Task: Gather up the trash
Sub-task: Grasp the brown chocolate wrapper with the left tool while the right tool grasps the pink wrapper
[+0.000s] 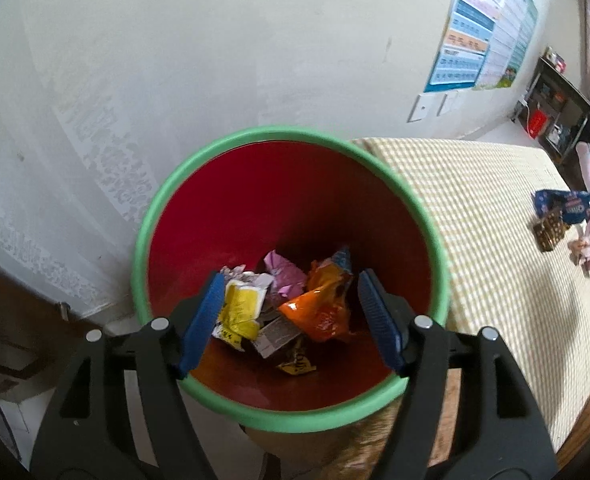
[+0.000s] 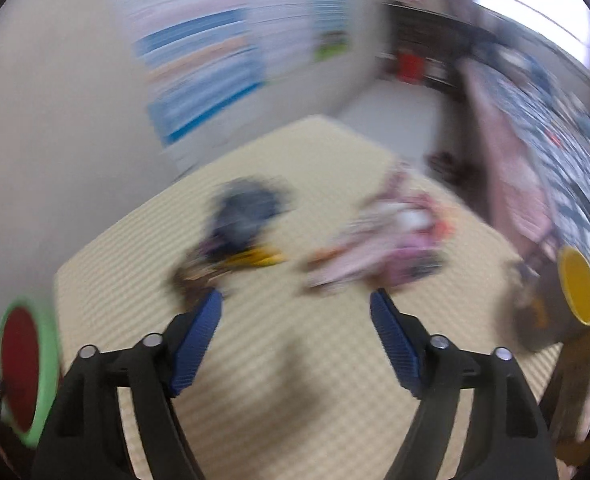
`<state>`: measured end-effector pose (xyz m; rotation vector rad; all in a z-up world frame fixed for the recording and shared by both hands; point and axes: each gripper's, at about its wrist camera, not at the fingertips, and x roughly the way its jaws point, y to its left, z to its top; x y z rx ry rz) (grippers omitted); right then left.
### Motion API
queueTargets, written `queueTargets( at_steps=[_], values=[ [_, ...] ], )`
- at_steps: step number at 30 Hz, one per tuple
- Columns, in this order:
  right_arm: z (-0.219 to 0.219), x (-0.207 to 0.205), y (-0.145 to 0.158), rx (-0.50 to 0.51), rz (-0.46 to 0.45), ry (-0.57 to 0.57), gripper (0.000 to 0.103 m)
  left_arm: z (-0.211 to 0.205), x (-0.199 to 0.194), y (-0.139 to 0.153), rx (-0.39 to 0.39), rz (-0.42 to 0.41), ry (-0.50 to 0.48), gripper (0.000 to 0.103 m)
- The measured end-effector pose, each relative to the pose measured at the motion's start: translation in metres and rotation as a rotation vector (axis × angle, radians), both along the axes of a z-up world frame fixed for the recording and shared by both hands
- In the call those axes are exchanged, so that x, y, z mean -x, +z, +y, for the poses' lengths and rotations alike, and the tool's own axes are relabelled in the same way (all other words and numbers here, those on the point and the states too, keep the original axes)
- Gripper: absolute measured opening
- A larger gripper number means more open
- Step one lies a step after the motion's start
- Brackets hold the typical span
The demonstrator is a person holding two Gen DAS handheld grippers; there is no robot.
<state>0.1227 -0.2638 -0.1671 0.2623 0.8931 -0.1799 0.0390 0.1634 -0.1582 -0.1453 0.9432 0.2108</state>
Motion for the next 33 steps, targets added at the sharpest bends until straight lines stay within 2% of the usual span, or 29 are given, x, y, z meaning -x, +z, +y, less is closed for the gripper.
queueTargets(
  at_steps=[4,6,11,13,15,16,17,18,23,28,30,32,33],
  values=[
    [-0.051,-0.017,-0.001,-0.003,-0.017,-0.113,0.077,-0.027,-0.006,0.004,-0.011,0.008,-0.053,0.066],
    [-0.071,-0.029,-0.002,0.007,-0.014,-0.152,0.084,-0.040,-0.008,0.007,-0.021,0.009,-0.085,0.066],
    [-0.088,-0.055,-0.033,-0.086,0.093,-0.102,0.083,-0.069,-0.013,0.012,-0.065,0.014,-0.141,0.067],
    [-0.087,-0.061,-0.045,-0.101,0.131,-0.059,0.064,-0.080,-0.015,0.012,-0.080,0.023,-0.161,0.067],
    [-0.088,-0.056,-0.046,-0.164,0.114,-0.030,0.040,-0.092,-0.016,0.013,-0.093,0.029,-0.188,0.067],
    [-0.087,-0.052,-0.044,-0.183,0.106,-0.019,0.034,-0.097,-0.016,0.013,-0.099,0.029,-0.198,0.067],
    [-0.086,-0.047,-0.042,-0.213,0.096,-0.003,0.021,-0.102,-0.017,0.013,-0.104,0.029,-0.209,0.067],
    [-0.086,-0.038,-0.038,-0.264,0.086,0.021,0.014,-0.110,-0.020,0.013,-0.105,0.030,-0.226,0.067],
    [-0.076,0.011,-0.032,-0.417,0.066,0.120,0.014,-0.142,-0.036,0.010,-0.070,0.033,-0.293,0.067],
    [-0.064,0.052,-0.040,-0.555,0.085,0.159,0.014,-0.191,-0.063,0.007,-0.040,0.013,-0.393,0.067],
    [-0.058,0.065,-0.040,-0.541,0.092,0.154,0.016,-0.210,-0.076,0.007,-0.034,0.011,-0.423,0.067],
    [-0.050,0.072,-0.039,-0.480,0.091,0.146,0.019,-0.224,-0.086,0.005,-0.017,0.012,-0.450,0.067],
    [-0.047,0.073,-0.039,-0.454,0.085,0.146,0.024,-0.234,-0.093,0.004,-0.013,0.017,-0.466,0.067]
  ],
)
